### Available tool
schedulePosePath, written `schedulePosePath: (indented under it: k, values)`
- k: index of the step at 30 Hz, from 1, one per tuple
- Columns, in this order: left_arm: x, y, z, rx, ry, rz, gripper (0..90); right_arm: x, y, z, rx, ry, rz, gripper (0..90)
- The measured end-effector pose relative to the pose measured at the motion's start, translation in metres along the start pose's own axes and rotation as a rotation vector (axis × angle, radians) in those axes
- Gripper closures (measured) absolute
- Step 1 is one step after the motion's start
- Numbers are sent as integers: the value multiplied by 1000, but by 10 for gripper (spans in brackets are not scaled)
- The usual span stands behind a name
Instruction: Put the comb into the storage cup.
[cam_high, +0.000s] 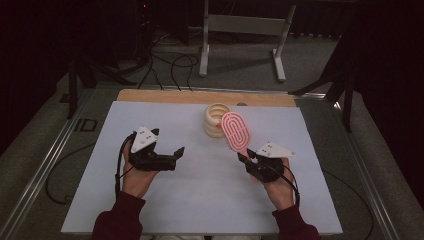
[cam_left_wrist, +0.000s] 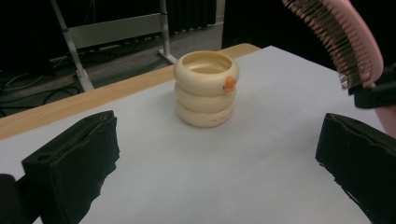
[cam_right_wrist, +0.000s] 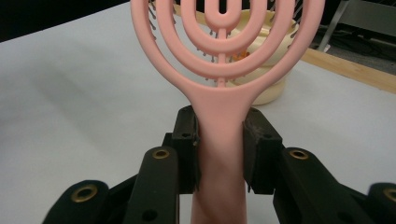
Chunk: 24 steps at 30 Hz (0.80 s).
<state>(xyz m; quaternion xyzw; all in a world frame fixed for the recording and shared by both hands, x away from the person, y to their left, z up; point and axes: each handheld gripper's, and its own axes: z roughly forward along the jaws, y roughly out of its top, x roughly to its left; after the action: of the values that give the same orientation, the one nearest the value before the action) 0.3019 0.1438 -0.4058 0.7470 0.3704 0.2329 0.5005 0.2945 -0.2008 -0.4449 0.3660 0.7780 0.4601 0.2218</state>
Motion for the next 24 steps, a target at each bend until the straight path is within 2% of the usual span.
schedulePosePath:
  k: [6,11,12,17,24]
  values:
    - [-6,10,10,-1,-19,-4,0,4,0,-1,-11,0,-3,699]
    - [-7,11,12,0,-24,-4,0,4,1,-2,-17,-1,-1,699]
    - [-12,16,19,4,-35,-8,0,4,1,-2,-17,-1,-1,699]
    - [-20,21,27,7,-52,-9,0,7,1,-2,-30,2,11,699]
    - [-37,31,44,17,-91,2,0,8,2,-2,-40,-5,12,699]
